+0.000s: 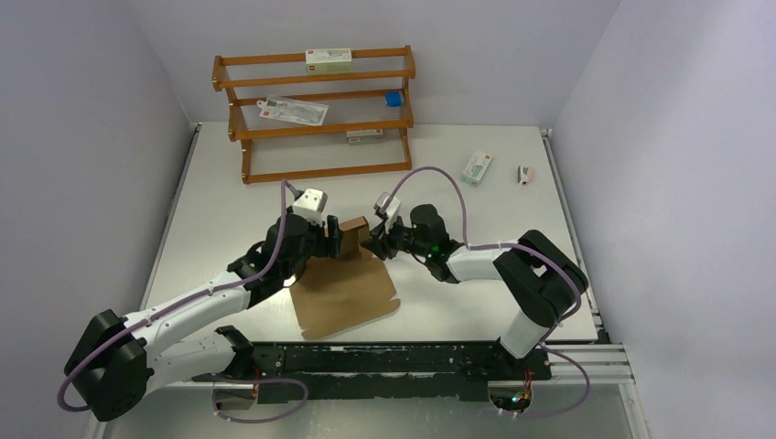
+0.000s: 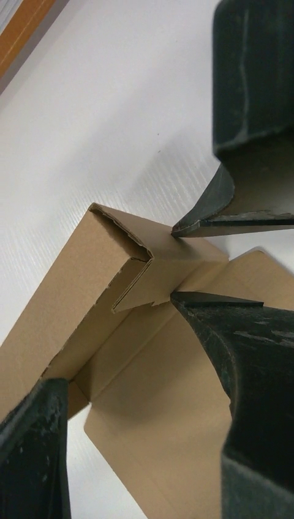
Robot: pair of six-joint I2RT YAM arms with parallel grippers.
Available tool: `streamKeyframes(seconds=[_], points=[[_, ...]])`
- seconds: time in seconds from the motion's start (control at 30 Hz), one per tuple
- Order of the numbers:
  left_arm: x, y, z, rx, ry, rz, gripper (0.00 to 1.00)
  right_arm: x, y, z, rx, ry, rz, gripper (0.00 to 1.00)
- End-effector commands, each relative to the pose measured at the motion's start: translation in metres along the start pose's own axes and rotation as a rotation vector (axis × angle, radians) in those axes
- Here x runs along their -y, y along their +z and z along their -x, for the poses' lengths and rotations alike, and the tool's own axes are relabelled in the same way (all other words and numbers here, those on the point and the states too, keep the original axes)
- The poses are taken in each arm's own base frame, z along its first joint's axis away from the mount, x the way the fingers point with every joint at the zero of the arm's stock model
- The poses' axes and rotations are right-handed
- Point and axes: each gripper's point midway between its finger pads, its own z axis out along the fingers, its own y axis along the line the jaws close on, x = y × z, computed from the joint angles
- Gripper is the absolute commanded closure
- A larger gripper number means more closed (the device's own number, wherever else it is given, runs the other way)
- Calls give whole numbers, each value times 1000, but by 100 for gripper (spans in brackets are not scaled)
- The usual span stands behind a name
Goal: Fold the paper box
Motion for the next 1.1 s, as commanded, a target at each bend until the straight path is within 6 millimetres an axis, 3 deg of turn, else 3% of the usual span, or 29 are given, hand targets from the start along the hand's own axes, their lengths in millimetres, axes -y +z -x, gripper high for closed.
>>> streamKeyframes(seconds=[0.0,0.53,1.07], points=[[13,-3,-18,-56,6,-85,30,4,5,7,58,-18,-66,62],[32,-4,-24,-81,12,-189,32,8,13,6,122,-47,-167,82],[58,-2,-8,-85,-30,-289,30,6,17,1,145,-58,-250,92]])
